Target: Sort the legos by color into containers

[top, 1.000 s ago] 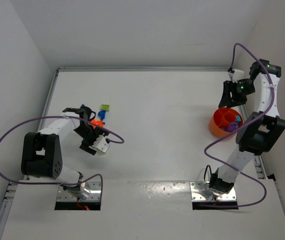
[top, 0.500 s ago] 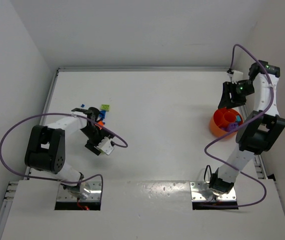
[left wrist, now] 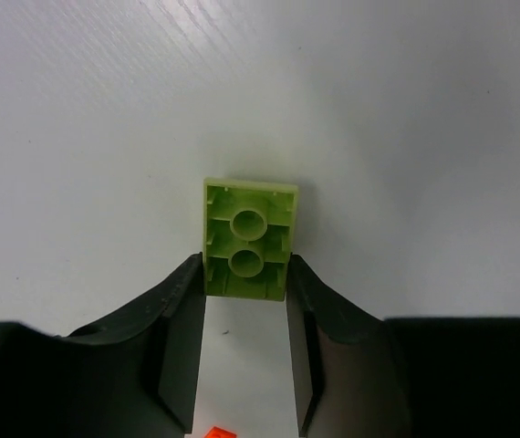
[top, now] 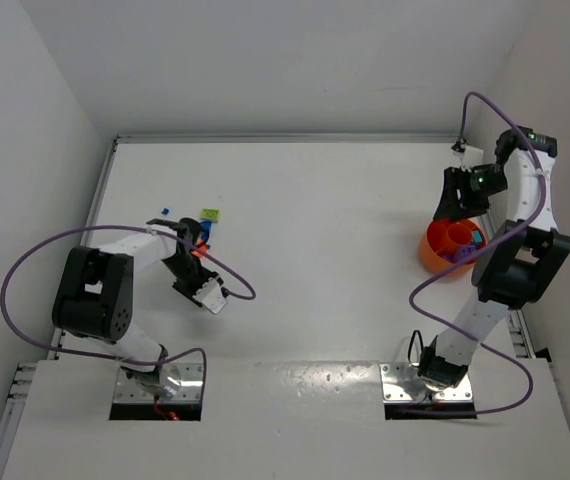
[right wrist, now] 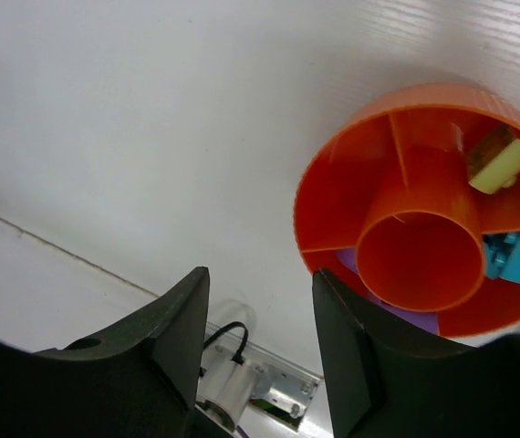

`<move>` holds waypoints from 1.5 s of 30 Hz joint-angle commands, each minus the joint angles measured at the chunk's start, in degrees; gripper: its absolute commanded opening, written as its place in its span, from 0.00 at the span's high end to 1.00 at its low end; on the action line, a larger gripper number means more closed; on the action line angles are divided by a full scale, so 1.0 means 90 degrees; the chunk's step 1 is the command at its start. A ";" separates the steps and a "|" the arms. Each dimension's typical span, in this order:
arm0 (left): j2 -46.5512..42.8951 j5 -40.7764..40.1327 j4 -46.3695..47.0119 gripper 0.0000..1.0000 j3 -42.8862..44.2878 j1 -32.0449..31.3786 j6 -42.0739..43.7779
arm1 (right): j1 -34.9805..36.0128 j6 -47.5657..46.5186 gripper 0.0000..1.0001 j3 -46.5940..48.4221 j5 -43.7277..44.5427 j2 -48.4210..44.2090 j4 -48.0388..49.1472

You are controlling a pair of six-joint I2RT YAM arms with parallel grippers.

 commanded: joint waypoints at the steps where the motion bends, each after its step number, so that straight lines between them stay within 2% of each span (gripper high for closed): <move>1: -0.0216 0.0354 -0.0051 0.76 -0.0124 -0.0134 0.3517 | 0.0047 -0.0091 0.51 -0.0335 -0.0648 -0.0048 -0.0335; 3: -0.0498 0.0841 -0.0051 0.76 -0.0056 -0.0300 0.2998 | 0.0047 -0.0023 0.51 -0.0716 -0.1437 -0.0262 -0.0335; 7: -0.1151 0.1974 0.0358 0.77 0.0324 -0.0778 0.0862 | 0.0047 -0.0022 0.51 -0.2074 -0.2924 -0.0741 -0.0160; 8: -0.1270 0.2305 0.0485 0.77 0.0422 -0.1089 -0.0381 | 0.0105 -0.0081 0.51 -0.2211 -0.3178 -0.0742 -0.0159; 9: -0.1378 0.2414 0.0622 0.77 0.0655 -0.1275 -0.1051 | 0.0106 -0.0139 0.51 -0.2377 -0.3655 -0.0742 -0.0159; 10: -0.1446 0.2493 0.0701 0.76 0.0821 -0.1461 -0.1647 | 0.0106 -0.0236 0.51 -0.2436 -0.3901 -0.0742 -0.0343; 11: -0.1505 0.2561 0.0798 0.76 0.0987 -0.1850 -0.2804 | 0.0173 -0.0237 0.51 -0.2505 -0.4126 -0.0742 -0.0345; 13: -0.1506 0.2678 0.1090 0.76 0.1524 -0.2271 -0.4273 | 0.0251 -0.0306 0.49 -0.2564 -0.4460 -0.0742 -0.0345; 14: -0.1448 0.2679 0.1498 0.76 0.1700 -0.2476 -0.5827 | 0.0252 -0.0364 0.49 -0.2564 -0.4528 -0.0742 -0.0345; 17: -0.1068 0.2514 0.1824 0.77 0.2471 -0.3258 -0.7934 | 0.0554 -0.0287 0.47 -0.2564 -0.4966 -0.0810 -0.0345; 18: -0.0776 0.2262 0.1911 0.80 0.2870 -0.3637 -0.8348 | 0.0709 -0.0286 0.44 -0.2506 -0.5045 -0.0897 -0.0345; 20: -0.0433 0.1997 0.1980 0.81 0.3282 -0.3942 -0.9284 | 0.0886 -0.0218 0.40 -0.2418 -0.5337 -0.0985 -0.0345; 24: 0.0095 0.1665 0.2069 0.81 0.4025 -0.4362 -1.0068 | 0.1306 -0.0062 0.32 -0.2222 -0.5573 -0.1152 -0.0345; 29: 0.0535 0.0698 0.2166 0.82 0.4631 -0.4821 -1.0578 | 0.1784 0.0007 0.29 -0.2416 -0.5778 -0.1414 -0.0345; 31: 0.0671 0.0425 0.2166 0.83 0.4700 -0.4890 -1.0734 | 0.1902 0.0346 0.29 -0.2553 -0.5778 -0.1571 -0.0102; 38: 0.0789 -0.0395 0.2303 0.85 0.4973 -0.5153 -1.0794 | 0.2185 0.1606 0.29 -0.3598 -0.5291 -0.2226 0.1158; 45: 0.0789 -0.0797 0.2303 0.85 0.4974 -0.5291 -1.0794 | 0.2370 0.1804 0.29 -0.3736 -0.4978 -0.2353 0.1413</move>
